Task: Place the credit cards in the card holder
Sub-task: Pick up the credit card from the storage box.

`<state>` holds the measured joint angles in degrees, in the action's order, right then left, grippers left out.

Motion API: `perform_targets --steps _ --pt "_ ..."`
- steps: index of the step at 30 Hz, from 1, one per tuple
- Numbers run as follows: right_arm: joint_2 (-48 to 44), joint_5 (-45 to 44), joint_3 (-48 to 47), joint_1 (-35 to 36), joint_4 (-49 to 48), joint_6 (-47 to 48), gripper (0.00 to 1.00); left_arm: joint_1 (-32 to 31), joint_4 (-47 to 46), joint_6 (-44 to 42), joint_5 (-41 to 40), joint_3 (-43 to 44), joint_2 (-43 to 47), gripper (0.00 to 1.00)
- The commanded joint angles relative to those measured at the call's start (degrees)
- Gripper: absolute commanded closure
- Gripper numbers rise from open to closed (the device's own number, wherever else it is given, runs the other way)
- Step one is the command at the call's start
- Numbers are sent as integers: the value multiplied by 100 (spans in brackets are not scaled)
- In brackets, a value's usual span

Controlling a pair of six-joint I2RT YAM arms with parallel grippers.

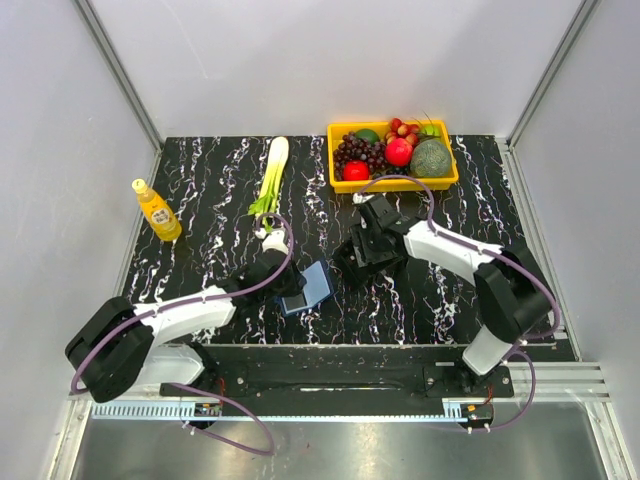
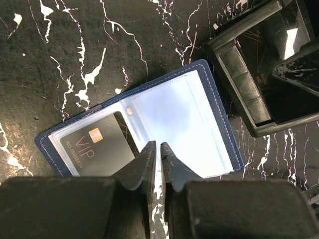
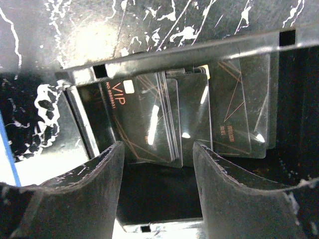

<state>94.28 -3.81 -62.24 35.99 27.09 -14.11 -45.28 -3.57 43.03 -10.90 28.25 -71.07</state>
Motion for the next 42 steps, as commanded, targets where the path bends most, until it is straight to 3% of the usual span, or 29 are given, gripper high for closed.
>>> perform_targets --steps 1,7,15,18,27,35,37,42 --pt "336 -392 -552 -4 349 636 35 10 -319 -119 114 190 -30 87" --pt "688 -734 -614 -4 455 1191 34 10 -407 -101 123 190 -126 87" --pt "1206 -269 -843 -4 657 1349 35 10 -407 -119 158 251 -223 87" --pt "1207 -269 -659 -13 666 1323 39 19 -407 -119 140 234 -232 87" --pt "1198 -445 -342 -4 683 1138 71 19 -477 -119 228 242 -302 87" --pt "733 -243 -280 -4 341 893 83 72 -495 -119 237 199 -276 87" --pt "636 -304 -306 5 305 849 99 89 -504 -119 246 172 -259 87" --pt "566 -76 -350 -4 227 848 100 116 -530 -119 281 163 -285 87"
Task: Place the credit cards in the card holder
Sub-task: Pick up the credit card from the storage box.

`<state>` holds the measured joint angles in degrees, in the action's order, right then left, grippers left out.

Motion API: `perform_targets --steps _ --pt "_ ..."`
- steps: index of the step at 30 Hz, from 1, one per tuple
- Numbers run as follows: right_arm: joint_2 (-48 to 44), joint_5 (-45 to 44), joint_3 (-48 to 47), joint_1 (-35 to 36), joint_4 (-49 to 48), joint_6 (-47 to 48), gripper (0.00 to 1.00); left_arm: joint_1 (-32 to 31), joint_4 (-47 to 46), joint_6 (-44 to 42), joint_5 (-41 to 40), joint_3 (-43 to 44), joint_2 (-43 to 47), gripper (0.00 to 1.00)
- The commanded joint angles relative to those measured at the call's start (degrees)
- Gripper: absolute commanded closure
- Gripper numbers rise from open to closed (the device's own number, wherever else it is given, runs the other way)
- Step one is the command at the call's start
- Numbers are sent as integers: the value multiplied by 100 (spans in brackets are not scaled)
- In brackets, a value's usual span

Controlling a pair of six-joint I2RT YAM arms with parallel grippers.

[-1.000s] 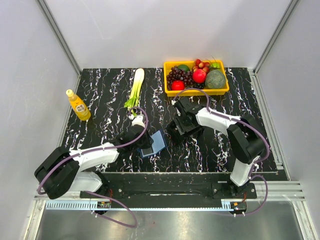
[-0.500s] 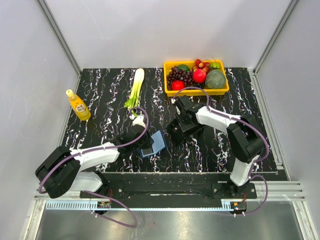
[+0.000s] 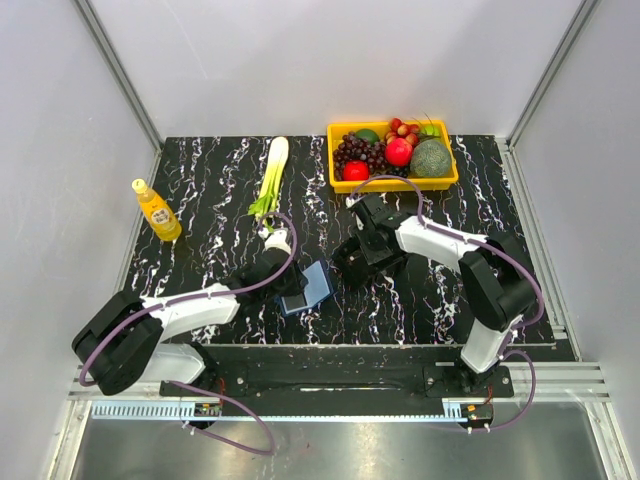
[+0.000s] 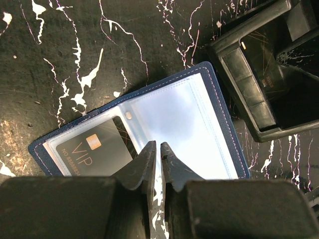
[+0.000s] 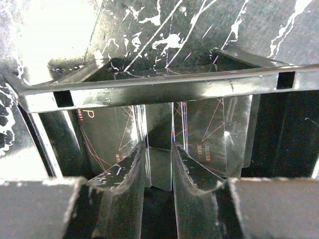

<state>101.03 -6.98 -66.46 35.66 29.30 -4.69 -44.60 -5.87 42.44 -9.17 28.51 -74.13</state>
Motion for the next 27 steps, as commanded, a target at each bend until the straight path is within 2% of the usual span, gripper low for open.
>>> perform_targets --steps 1,8,16,21,27 --pt "-128 276 71 20 6 -111 100 48 -301 -60 126 137 21 87" --pt "-602 593 229 20 -284 -199 100 65 -310 -69 135 128 30 87" --pt "-620 681 238 29 -364 -226 100 100 -327 -69 144 111 30 87" --pt "-847 58 282 29 -407 -340 100 109 -310 -69 161 102 47 88" --pt "-1463 -14 300 29 -610 -419 100 144 -310 -60 152 84 74 87"
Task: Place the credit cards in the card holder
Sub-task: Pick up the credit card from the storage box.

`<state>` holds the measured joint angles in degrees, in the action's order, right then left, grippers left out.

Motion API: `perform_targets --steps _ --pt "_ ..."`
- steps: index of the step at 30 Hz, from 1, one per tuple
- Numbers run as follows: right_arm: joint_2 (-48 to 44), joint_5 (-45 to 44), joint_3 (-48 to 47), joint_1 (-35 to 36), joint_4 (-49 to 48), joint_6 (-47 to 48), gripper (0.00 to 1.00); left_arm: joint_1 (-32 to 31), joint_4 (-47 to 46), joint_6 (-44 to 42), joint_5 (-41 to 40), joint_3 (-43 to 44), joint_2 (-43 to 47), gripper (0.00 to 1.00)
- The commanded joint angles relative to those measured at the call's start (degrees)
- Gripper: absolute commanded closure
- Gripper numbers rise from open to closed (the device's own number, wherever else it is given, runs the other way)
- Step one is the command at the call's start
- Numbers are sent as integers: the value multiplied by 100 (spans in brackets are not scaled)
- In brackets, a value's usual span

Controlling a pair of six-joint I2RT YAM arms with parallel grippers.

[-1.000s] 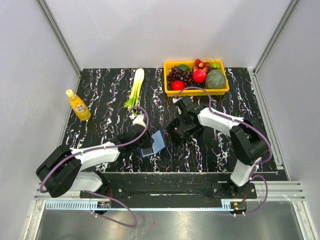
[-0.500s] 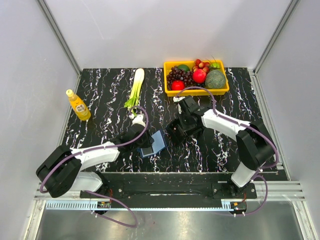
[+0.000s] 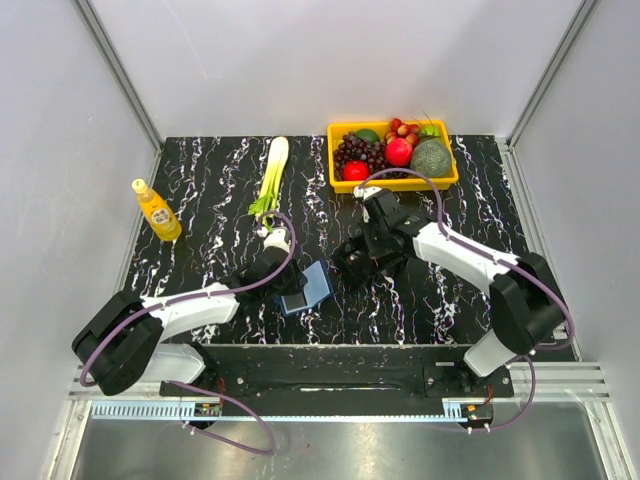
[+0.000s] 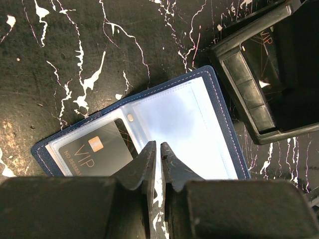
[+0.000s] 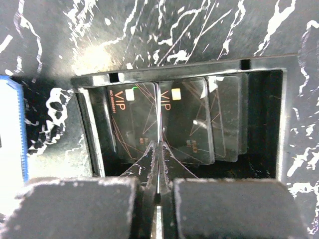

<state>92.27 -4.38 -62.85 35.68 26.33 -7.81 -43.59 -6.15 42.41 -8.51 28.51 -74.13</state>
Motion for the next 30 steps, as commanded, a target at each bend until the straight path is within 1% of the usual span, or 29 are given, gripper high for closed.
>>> perform_targets --steps 1,7,11,14,23,30 --pt "-639 -282 -43 18 -312 -98 100 35 -290 -58 95 93 74 87" --pt "-693 -405 10 27 -260 -62 100 44 -272 -75 104 93 91 87" --pt "-614 -283 18 27 -242 -71 100 53 -255 -58 104 102 91 87" --pt "-377 -212 36 53 -233 -98 100 53 -237 -67 104 111 83 87" --pt "458 -775 45 598 -391 -54 100 53 -176 -67 69 137 83 88" --pt "556 -749 114 677 -505 -159 100 97 -176 -66 69 111 57 88"
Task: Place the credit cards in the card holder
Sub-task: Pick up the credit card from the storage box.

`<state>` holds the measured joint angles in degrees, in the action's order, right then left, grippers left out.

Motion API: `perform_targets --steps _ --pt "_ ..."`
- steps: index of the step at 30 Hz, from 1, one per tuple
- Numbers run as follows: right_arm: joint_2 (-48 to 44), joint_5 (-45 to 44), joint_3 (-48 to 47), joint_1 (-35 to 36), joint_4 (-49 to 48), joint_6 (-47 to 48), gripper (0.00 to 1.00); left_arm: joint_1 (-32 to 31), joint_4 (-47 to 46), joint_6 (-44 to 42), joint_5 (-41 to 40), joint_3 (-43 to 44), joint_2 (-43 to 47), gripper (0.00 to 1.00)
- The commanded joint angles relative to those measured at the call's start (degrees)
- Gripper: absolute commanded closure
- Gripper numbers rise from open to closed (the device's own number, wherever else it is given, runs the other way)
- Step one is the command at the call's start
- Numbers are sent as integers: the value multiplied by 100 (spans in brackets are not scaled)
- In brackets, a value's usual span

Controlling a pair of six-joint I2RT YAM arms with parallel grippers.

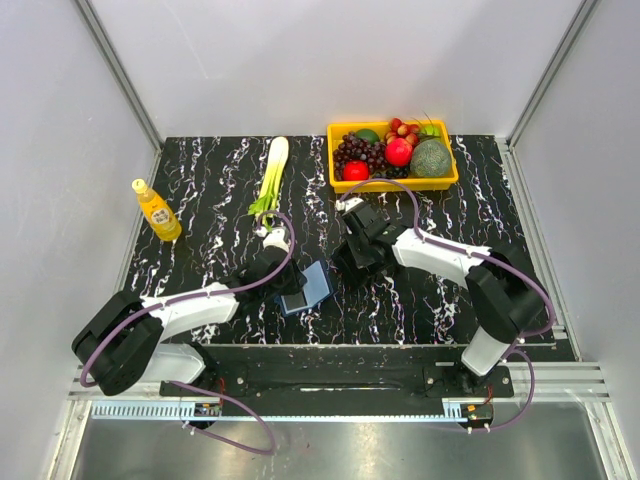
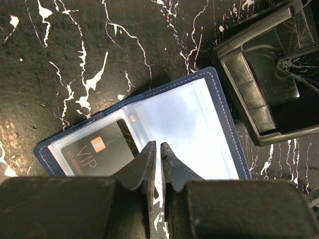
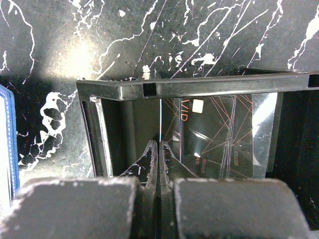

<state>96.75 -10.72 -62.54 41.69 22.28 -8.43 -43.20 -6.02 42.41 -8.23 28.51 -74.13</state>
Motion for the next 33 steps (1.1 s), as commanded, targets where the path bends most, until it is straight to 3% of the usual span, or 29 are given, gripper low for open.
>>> perform_targets --steps 1,10,18,28,31,32,33 --pt "90 16 128 85 -188 -107 100 57 -198 -67 49 119 56 88" --pt "-104 1194 234 76 -347 -265 100 84 -215 -58 93 146 -31 87" --pt "-34 1274 181 85 -365 -300 97 92 -224 -58 93 111 -14 88" --pt "142 1107 85 76 -207 -265 85 101 -215 -49 93 84 30 88" --pt "177 1099 49 85 -207 -265 90 119 -207 -49 93 102 30 88" --pt "151 1098 41 85 -207 -265 99 119 -215 -58 93 102 30 88" --pt "108 1098 49 85 -198 -291 100 119 -215 -58 102 102 39 88"
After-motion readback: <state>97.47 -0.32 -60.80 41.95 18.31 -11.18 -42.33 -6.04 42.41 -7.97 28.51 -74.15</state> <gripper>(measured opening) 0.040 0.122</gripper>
